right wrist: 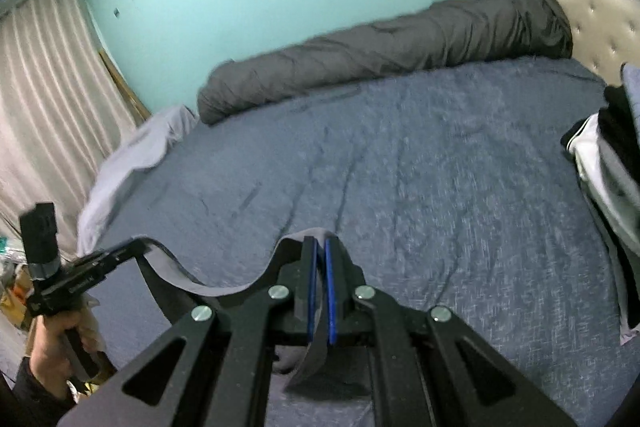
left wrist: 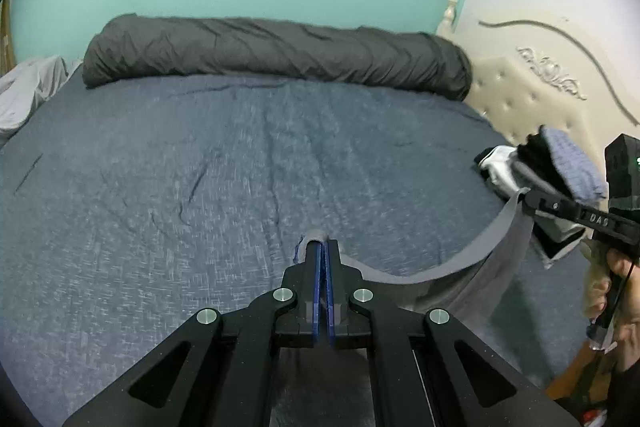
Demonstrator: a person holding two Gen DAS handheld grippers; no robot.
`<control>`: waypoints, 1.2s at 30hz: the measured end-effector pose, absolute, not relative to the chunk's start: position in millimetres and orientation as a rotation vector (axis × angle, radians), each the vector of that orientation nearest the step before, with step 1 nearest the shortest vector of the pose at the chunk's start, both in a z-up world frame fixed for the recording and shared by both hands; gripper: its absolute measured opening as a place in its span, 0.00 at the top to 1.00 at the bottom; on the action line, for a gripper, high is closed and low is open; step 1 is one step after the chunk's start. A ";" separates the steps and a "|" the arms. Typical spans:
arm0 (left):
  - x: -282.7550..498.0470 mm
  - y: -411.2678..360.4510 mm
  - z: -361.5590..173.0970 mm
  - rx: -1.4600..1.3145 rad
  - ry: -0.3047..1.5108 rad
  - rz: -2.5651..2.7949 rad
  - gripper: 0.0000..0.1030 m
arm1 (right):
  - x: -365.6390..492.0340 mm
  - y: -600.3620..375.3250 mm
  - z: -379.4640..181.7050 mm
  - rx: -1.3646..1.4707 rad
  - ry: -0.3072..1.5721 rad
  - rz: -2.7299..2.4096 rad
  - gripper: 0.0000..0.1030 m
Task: Fold clothes
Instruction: 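Grasp the waistband with the left gripper while the right gripper holds the briefs, then lift and spread the briefs flat with both grippers, then release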
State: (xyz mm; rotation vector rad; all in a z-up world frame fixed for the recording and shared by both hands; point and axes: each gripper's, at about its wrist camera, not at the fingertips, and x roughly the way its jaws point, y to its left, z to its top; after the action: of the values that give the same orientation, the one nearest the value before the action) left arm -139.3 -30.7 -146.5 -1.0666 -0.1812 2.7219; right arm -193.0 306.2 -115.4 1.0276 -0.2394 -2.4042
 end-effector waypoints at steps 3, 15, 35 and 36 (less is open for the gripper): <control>-169.0 -32.5 -170.4 -1.138 -0.196 2.707 0.99 | -218.8 301.6 -142.1 1.094 -0.211 -2.420 0.96; -273.3 -41.3 -241.7 -1.337 -0.194 2.649 0.98 | -325.9 287.7 -223.2 1.277 -0.179 -2.430 0.96; -263.3 -75.8 -285.1 -1.341 -0.367 2.649 0.41 | -335.0 299.9 -256.8 1.215 -0.409 -2.416 0.64; -252.6 -75.9 -287.4 -1.338 -0.353 2.658 0.41 | -325.0 303.8 -255.0 1.189 -0.441 -2.418 0.62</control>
State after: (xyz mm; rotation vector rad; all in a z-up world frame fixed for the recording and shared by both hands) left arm -252.6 -75.9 -287.4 -1.3375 -0.3535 2.6576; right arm -325.1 303.8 -255.0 1.1885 -0.4409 -2.4185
